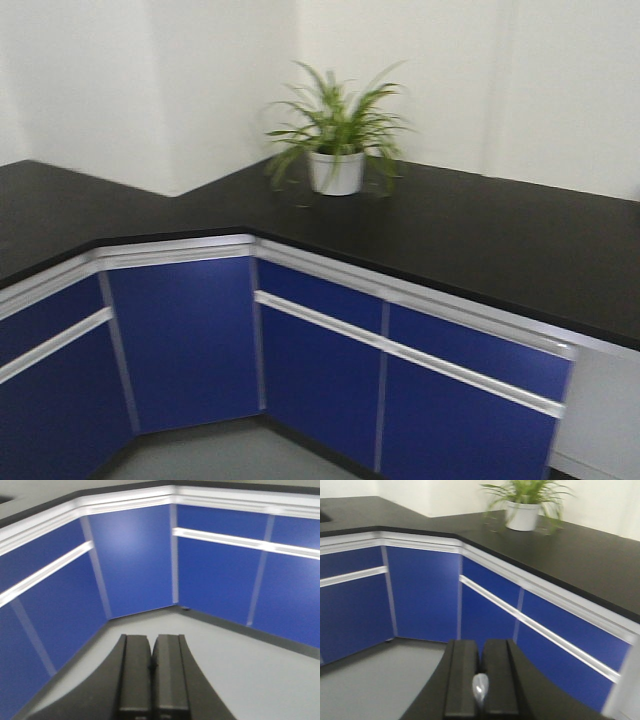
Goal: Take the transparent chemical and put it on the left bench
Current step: 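Drive the base to the bench with the white trays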
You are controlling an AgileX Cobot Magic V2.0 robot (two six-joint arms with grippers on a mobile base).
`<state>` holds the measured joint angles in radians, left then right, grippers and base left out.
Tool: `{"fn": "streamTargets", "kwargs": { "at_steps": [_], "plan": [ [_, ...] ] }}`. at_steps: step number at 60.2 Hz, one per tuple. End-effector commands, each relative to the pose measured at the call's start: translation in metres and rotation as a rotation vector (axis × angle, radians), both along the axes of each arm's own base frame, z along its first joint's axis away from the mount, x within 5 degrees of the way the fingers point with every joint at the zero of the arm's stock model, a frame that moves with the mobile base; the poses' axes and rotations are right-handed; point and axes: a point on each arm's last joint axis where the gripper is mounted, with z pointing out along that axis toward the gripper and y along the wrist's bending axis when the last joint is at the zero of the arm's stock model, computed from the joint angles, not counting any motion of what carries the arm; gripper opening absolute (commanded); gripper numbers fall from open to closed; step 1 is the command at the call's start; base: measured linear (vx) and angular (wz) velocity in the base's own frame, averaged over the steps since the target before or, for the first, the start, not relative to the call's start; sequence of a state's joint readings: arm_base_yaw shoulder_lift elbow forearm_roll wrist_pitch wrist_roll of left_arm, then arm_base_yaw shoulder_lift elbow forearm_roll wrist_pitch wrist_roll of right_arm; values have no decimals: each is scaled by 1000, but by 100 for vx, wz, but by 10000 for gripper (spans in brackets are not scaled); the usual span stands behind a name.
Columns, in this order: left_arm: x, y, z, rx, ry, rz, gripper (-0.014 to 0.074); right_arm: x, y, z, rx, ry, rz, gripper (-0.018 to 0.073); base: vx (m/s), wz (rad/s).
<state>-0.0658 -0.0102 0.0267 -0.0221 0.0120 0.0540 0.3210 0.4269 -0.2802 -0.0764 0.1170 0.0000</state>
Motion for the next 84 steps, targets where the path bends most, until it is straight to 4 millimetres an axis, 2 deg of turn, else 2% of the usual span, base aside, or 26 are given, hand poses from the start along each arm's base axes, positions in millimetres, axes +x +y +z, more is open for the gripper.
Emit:
{"fn": "streamTargets", "kwargs": {
  "at_steps": [1,46,84],
  "plan": [
    [-1,0,3,-14,-81,-1,-3,2,1,17,17,-106,4,-3,-18,69],
    [-1,0,3,-14,-81,-1,-3,2,1,17,17,-106,4,-3,-12,50],
    [-1,0,3,-14,-81,-1,-3,2,1,17,17,-106,4,-3,0,51]
  ]
}}
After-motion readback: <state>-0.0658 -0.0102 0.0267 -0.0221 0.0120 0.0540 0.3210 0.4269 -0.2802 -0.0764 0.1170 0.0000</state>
